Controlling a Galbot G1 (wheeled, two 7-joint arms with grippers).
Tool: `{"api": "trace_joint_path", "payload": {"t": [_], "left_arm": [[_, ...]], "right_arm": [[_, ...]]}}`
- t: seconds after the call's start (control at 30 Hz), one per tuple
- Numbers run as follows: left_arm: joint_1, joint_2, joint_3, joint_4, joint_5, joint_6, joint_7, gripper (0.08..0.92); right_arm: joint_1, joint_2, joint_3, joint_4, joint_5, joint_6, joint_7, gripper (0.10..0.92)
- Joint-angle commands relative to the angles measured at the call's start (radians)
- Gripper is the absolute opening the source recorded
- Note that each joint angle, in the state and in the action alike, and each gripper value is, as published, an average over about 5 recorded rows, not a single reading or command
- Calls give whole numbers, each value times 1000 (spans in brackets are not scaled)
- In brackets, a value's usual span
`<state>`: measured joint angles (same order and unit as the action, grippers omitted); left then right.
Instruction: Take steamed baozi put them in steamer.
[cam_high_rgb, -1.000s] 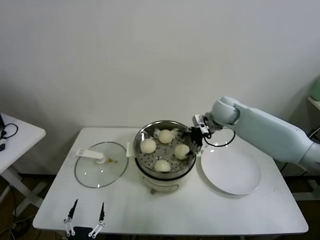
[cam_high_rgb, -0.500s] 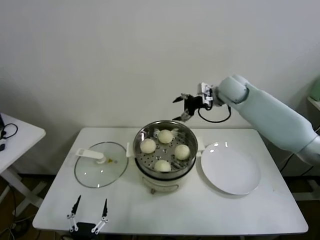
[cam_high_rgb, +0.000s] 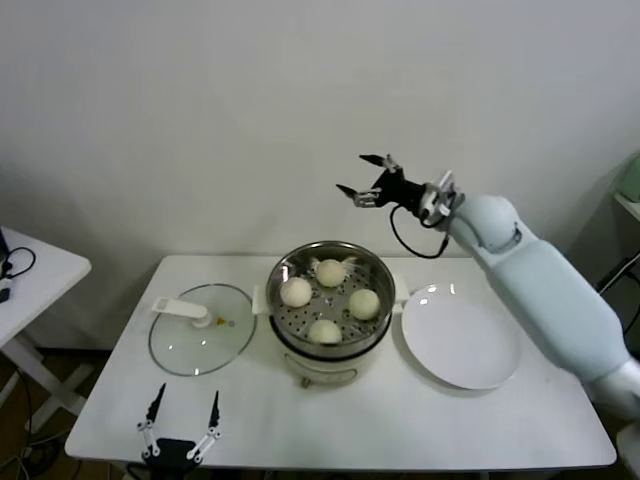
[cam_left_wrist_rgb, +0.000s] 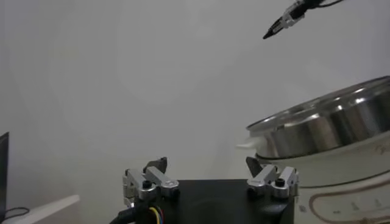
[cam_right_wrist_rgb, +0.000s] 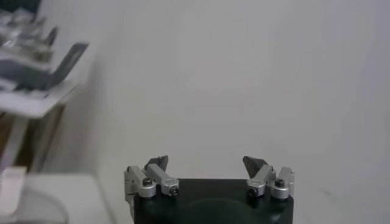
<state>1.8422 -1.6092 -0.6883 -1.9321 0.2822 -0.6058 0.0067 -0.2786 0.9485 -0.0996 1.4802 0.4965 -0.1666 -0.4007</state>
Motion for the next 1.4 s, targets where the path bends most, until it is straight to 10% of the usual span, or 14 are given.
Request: {"api": "trace_joint_path", "payload": {"t": [0.03, 0.5, 1.4], "left_arm": [[-7, -2, 16, -35, -3, 12, 1, 823], [-52, 41, -11, -80, -39, 50, 11, 823], [-124, 62, 7, -101, -13, 100, 50, 823]], "right_arm": [[-693, 174, 604, 326, -45, 128, 250, 823], [-1214, 505, 879, 425, -140, 306, 147, 823], [-1291, 560, 945, 363, -129, 377, 111, 823]]}}
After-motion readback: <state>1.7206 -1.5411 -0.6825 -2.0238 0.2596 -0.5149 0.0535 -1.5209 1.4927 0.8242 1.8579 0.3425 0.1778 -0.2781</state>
